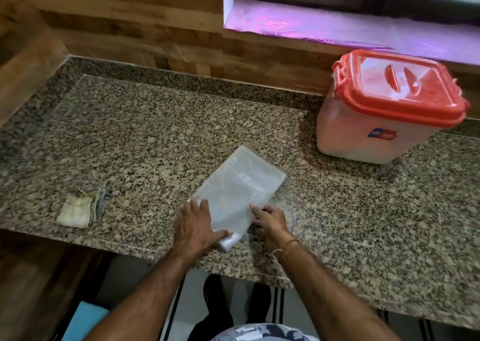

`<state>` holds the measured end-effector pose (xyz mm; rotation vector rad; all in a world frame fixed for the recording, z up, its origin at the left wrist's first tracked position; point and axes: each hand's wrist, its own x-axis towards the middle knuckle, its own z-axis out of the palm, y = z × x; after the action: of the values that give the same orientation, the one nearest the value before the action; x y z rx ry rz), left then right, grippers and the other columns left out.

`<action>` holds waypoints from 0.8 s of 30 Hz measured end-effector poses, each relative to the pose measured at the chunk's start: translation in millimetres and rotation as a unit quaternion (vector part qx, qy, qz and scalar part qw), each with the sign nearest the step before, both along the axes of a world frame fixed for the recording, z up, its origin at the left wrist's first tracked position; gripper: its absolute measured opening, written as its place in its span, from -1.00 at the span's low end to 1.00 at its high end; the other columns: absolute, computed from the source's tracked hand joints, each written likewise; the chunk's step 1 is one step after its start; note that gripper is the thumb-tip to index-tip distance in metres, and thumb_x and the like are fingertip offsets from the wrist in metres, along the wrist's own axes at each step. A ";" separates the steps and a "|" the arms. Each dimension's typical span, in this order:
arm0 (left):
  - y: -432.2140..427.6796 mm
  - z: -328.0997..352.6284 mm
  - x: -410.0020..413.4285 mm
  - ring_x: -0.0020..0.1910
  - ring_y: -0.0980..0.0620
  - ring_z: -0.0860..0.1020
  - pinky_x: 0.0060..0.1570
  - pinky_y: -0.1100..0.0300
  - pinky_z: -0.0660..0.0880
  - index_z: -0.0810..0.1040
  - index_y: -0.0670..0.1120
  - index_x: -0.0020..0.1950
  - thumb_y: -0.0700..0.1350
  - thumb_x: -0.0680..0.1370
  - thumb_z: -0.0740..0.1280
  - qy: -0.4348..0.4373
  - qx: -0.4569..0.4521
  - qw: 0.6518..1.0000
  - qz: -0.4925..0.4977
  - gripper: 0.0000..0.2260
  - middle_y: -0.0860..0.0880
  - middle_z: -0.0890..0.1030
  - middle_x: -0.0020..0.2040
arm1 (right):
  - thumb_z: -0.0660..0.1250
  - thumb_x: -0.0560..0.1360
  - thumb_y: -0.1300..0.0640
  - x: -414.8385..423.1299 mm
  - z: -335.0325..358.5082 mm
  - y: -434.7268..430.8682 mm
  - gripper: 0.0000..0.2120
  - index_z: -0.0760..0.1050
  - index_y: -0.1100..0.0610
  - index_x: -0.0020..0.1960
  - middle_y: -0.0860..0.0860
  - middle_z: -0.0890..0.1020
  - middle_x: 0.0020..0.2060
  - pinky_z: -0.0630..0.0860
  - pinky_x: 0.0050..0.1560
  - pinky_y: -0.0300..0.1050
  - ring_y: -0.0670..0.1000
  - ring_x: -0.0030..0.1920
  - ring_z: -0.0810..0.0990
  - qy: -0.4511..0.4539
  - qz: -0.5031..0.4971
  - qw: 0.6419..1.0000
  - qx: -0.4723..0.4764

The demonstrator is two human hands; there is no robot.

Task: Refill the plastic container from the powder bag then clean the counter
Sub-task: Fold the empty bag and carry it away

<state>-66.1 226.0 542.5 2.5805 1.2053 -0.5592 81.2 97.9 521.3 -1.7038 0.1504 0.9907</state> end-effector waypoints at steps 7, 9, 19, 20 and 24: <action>27.0 14.3 -13.3 0.09 -0.01 0.49 0.05 0.08 0.51 0.34 -0.02 0.39 0.40 0.47 0.36 -0.125 -0.061 0.986 0.092 -0.32 -0.12 0.39 0.33 | 0.43 0.56 0.26 8.9 10.6 6.9 -0.89 0.61 0.23 0.09 0.24 0.73 0.08 0.71 -0.09 0.05 0.16 -0.08 0.73 -0.061 0.016 0.998 0.005; 47.8 18.2 -8.4 0.08 -0.02 0.54 -0.13 0.17 0.52 0.30 -0.07 0.49 0.33 0.50 0.39 -0.157 -0.104 0.972 0.143 -0.27 -0.15 0.40 0.40 | 0.39 0.61 0.26 7.7 28.6 4.4 -0.86 0.58 0.24 0.16 0.17 0.73 0.06 0.72 -0.01 0.10 0.14 -0.03 0.74 -0.068 0.045 0.995 0.065; 86.5 31.6 -0.9 -0.55 0.19 0.32 -0.61 0.34 0.24 0.62 -0.23 0.21 0.02 0.57 0.46 -0.290 -0.496 0.756 0.315 -0.64 0.00 0.65 -0.22 | 0.35 0.64 0.18 13.1 83.4 -6.4 -0.83 0.56 0.24 0.18 0.17 0.70 -0.08 0.69 -0.05 0.02 0.00 -0.25 0.72 -0.088 0.133 0.979 0.129; 86.0 31.3 -1.0 -0.55 0.20 0.35 -0.60 0.34 0.27 0.63 -0.22 0.20 -0.02 0.56 0.47 -0.303 -0.494 0.749 0.322 -0.67 0.00 0.69 -0.21 | 0.34 0.65 0.15 13.1 83.4 -6.8 -0.79 0.55 0.26 0.20 0.20 0.70 -0.04 0.69 -0.16 -0.09 0.01 -0.25 0.74 -0.067 0.126 0.982 0.124; 78.8 38.7 -1.7 -0.49 0.12 0.61 -0.60 0.36 0.42 0.63 -0.22 0.17 -0.14 0.57 0.47 -0.359 -0.492 0.726 0.318 -0.77 -0.07 0.74 -0.18 | 0.34 0.65 0.10 6.0 75.9 -2.0 -0.56 0.44 0.47 0.31 0.40 0.68 0.08 0.71 -0.26 -0.16 0.05 -0.27 0.76 -0.042 0.081 0.993 0.079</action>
<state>-67.8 304.8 581.2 1.1452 0.9756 0.0280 87.3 95.9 597.2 -1.6264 -0.1210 1.0213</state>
